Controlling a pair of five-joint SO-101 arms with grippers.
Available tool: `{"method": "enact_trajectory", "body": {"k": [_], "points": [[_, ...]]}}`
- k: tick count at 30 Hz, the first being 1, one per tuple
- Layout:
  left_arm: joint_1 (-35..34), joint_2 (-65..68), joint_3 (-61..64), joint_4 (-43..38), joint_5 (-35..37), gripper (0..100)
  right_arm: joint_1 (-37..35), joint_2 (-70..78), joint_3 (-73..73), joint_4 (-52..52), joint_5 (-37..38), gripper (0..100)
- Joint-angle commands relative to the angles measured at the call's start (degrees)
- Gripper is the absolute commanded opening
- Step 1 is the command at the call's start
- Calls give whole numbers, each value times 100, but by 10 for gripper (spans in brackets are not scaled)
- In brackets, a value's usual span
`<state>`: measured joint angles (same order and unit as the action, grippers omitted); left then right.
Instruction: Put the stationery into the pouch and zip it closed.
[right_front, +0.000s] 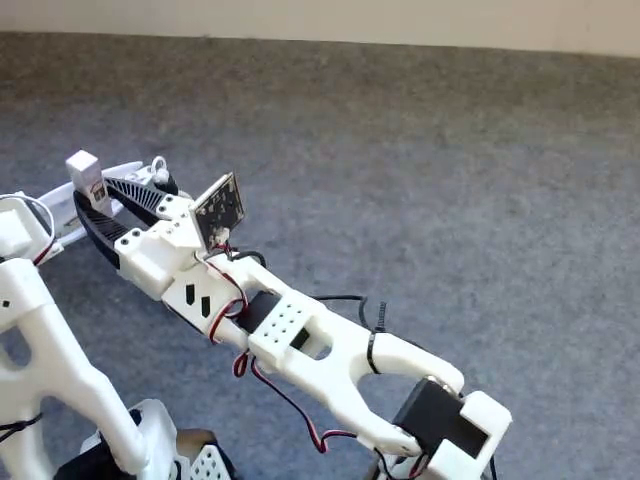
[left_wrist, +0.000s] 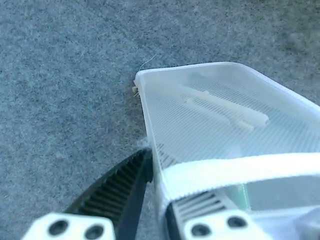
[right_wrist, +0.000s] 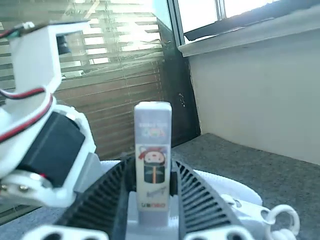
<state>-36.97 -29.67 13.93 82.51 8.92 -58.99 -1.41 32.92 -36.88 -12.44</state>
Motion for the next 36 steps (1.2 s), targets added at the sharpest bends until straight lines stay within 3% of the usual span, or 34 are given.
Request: {"method": "enact_trajectory", "body": {"k": [1, 21, 28, 36], "points": [[154, -22, -48, -35, -35, 11, -57, -40, -505, -110, -44, 3], [40, -22, -48, -35, -35, 11, -136, 699, -1077, -110, -44, 4], [31, -22, -48, -35, -35, 11, -295, 593, -1051, -110, 888, 152], [22, -22, -40, -44, -35, 11, -286, 523, -901, -110, 949, 152]]}}
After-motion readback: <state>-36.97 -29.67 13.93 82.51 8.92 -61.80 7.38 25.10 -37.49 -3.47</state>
